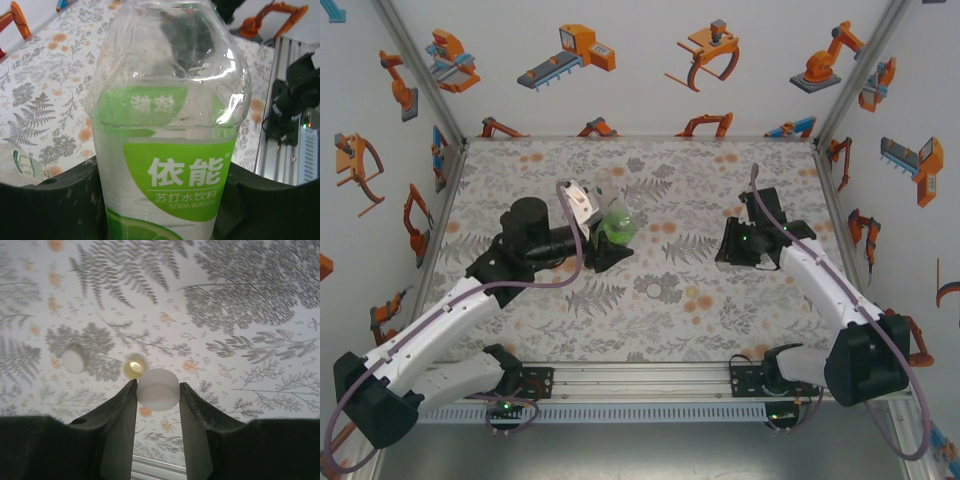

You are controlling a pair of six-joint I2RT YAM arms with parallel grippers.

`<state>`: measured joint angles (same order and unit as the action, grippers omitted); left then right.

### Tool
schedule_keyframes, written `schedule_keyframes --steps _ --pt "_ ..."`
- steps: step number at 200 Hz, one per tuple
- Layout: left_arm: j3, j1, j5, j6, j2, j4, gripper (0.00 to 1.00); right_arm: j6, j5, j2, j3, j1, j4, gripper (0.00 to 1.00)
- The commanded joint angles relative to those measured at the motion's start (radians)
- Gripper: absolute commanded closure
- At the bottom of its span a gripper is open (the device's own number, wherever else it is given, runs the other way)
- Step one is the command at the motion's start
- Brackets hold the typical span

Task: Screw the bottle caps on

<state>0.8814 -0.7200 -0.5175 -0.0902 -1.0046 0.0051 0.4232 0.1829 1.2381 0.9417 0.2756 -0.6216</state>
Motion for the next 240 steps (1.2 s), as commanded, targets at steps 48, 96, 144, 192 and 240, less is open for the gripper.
schedule_keyframes --steps 48,96,144,192,240 --pt "0.076 -0.071 -0.101 -0.245 -0.026 -0.249 0.97 -0.154 0.206 -0.156 0.094 0.146 0.106 0.84" --pt "0.056 -0.088 -0.118 -0.270 -0.007 -0.273 0.97 -0.338 0.372 -0.257 0.092 0.200 0.199 0.89" --pt "0.030 -0.103 -0.110 -0.292 0.017 -0.283 1.00 -0.483 0.601 -0.348 0.066 0.212 0.295 0.90" --pt "0.067 -0.118 -0.090 -0.350 -0.006 -0.385 1.00 -0.627 0.687 -0.367 0.096 0.257 0.255 0.93" --pt "0.082 -0.129 -0.068 -0.380 -0.013 -0.434 1.00 -0.753 0.748 -0.379 0.119 0.278 0.186 0.96"
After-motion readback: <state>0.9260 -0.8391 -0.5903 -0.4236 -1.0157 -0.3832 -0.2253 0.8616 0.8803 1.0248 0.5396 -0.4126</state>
